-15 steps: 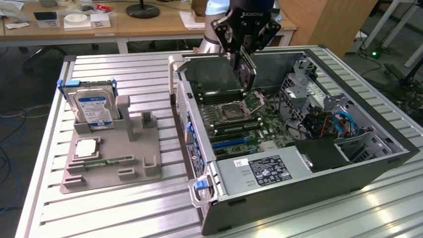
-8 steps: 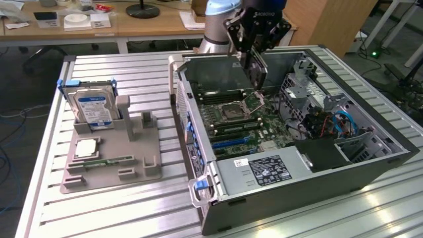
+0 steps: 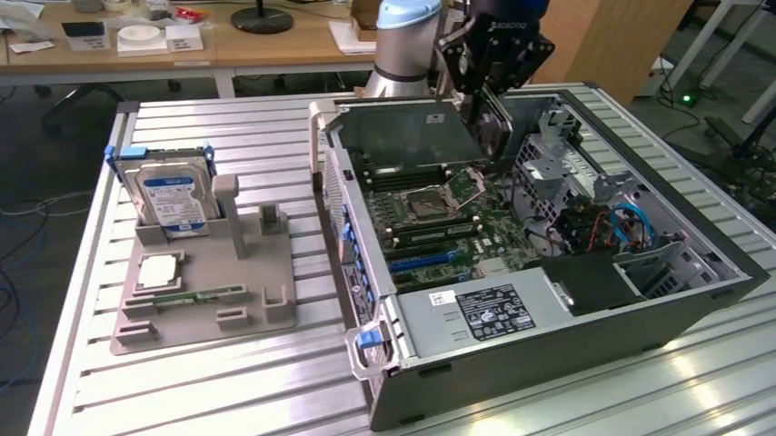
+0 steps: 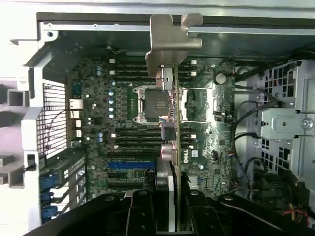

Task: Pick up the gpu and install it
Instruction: 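Pick up the gpu and move the gpu toward the slot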

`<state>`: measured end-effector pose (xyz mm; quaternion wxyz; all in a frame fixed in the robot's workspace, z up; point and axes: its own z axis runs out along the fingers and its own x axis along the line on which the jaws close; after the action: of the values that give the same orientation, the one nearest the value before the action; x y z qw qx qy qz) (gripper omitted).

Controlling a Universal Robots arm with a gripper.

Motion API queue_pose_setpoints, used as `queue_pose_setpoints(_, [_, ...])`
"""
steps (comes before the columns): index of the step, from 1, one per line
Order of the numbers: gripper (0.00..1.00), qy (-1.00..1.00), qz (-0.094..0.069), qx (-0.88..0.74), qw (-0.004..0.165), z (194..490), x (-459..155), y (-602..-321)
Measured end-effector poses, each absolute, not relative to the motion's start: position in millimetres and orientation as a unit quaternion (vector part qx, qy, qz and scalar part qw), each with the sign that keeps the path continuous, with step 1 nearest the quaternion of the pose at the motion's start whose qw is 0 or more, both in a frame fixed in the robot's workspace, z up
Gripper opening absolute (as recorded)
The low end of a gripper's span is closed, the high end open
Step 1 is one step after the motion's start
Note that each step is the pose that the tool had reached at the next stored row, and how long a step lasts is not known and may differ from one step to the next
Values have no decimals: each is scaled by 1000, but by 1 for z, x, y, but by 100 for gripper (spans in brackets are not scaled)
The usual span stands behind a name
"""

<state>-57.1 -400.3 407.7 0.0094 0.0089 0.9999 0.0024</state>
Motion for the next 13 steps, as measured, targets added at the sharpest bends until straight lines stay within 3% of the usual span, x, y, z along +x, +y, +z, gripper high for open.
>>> queue_pose_setpoints(13, [28,1000,2,9,9,408,-39,-399])
